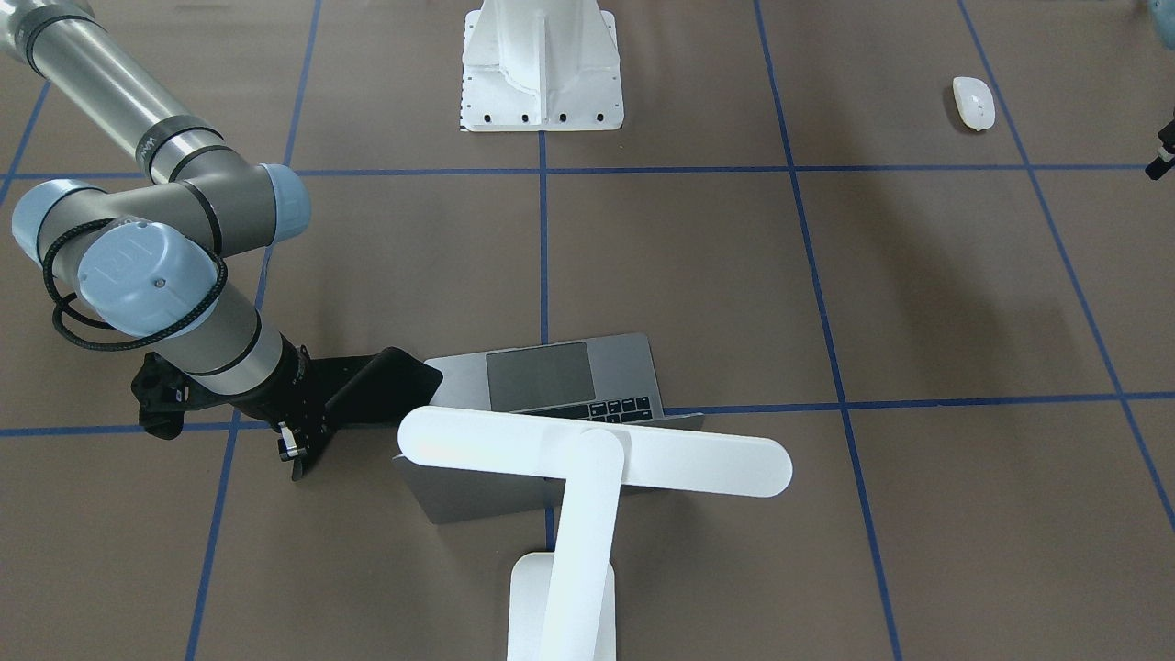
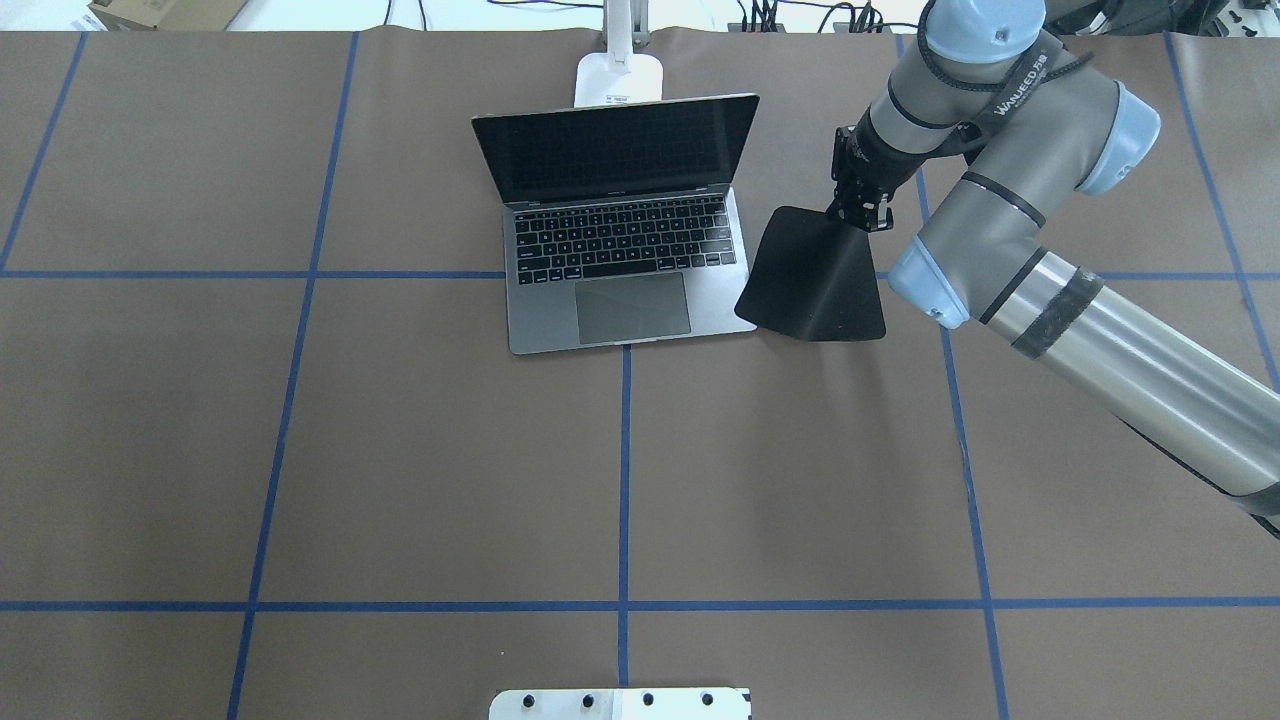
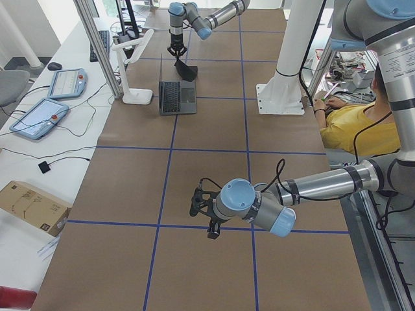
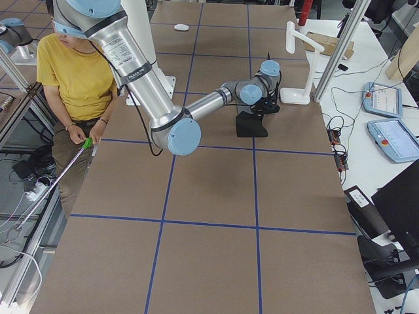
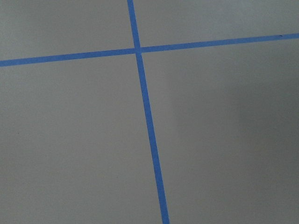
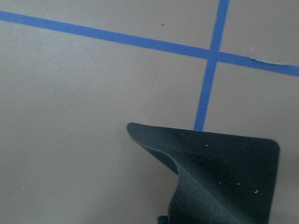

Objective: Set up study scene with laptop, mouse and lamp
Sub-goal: 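Lower the mouse pad flat beside the laptop with the right gripper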

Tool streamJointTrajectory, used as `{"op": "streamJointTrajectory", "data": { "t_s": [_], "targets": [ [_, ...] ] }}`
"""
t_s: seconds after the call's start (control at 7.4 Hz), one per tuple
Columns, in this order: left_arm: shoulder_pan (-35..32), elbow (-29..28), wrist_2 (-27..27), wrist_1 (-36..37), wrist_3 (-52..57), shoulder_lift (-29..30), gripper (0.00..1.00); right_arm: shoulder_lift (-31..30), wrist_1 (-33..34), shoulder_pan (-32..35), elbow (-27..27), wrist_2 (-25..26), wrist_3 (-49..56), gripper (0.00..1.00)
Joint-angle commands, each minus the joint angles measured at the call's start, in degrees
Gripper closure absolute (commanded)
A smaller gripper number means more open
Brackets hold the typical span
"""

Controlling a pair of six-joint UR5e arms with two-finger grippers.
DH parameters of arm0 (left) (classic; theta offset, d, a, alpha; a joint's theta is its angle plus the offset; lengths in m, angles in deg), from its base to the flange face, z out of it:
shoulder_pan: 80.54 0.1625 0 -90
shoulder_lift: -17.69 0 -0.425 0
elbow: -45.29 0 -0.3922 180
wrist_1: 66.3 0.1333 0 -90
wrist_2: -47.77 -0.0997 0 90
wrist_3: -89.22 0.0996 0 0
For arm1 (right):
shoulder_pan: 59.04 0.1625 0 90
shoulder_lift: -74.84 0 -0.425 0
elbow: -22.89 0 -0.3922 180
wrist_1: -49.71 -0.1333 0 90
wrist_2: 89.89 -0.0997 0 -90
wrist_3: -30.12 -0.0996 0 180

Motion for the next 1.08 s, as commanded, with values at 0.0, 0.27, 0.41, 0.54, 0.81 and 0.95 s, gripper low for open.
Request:
{"op": "streamJointTrajectory", "data": {
  "t_s": [0.0,0.27,0.41,0.54,0.81,0.95],
  "targets": [
    [0.0,-0.08,0.0,0.0,0.0,-0.08,0.0,2.1,-0.96,-1.2,-2.0,1.77,-0.46,1.0],
    [0.0,-0.51,0.0,0.0,0.0,0.0,0.0,2.37,-5.44,-2.71,-4.46,3.28,-0.54,1.0],
    [0.0,-0.6,0.0,0.0,0.0,0.0,0.0,2.02,-5.45,-2.71,-4.64,3.28,-0.46,0.97],
    [0.0,-0.69,0.0,0.0,0.0,0.0,0.0,1.24,-5.54,-2.62,-4.65,3.28,-0.02,0.39],
    [0.0,-0.78,0.0,0.0,0.0,0.0,0.0,0.09,-5.62,-2.71,-4.3,3.37,1.82,0.0],
    [0.0,-0.78,0.0,0.0,0.0,0.0,0.0,-0.09,-5.62,-2.71,-4.12,3.37,2.09,0.0]
  ]
}}
